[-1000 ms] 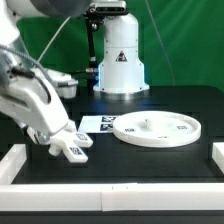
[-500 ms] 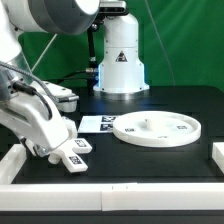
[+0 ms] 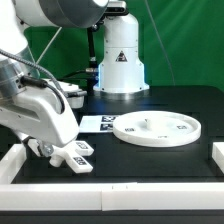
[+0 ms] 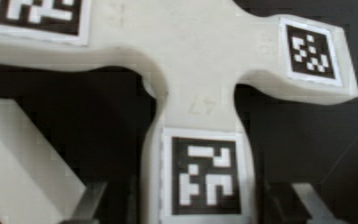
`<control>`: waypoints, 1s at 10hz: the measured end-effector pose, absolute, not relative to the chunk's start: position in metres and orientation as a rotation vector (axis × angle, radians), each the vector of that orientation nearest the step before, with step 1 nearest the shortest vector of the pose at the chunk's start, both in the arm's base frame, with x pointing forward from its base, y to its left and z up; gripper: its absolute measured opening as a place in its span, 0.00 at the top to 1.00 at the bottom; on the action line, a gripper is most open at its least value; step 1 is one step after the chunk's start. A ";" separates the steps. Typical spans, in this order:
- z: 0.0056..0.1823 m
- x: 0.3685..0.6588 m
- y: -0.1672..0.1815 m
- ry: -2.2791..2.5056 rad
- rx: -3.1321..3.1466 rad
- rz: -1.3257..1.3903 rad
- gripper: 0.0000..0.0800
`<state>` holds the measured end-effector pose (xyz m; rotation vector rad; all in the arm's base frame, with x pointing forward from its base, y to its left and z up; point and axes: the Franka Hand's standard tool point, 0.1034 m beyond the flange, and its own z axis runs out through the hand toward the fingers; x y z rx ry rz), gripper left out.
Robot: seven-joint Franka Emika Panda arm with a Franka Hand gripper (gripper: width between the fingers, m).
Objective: Assemble round table
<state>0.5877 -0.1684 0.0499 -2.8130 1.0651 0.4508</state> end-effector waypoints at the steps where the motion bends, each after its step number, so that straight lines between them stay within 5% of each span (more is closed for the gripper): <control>1: 0.050 0.588 -0.169 1.066 -2.813 0.451 0.62; 4: 0.050 0.588 -0.169 1.066 -2.812 0.451 0.23; 6: 0.054 0.585 -0.168 1.054 -2.812 0.483 0.19; 10: 0.114 0.577 -0.126 0.896 -2.832 0.510 0.19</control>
Offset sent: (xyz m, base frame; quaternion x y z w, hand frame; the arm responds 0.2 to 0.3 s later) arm 0.0000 0.0000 0.0000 0.0000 0.0000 0.0000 1.0000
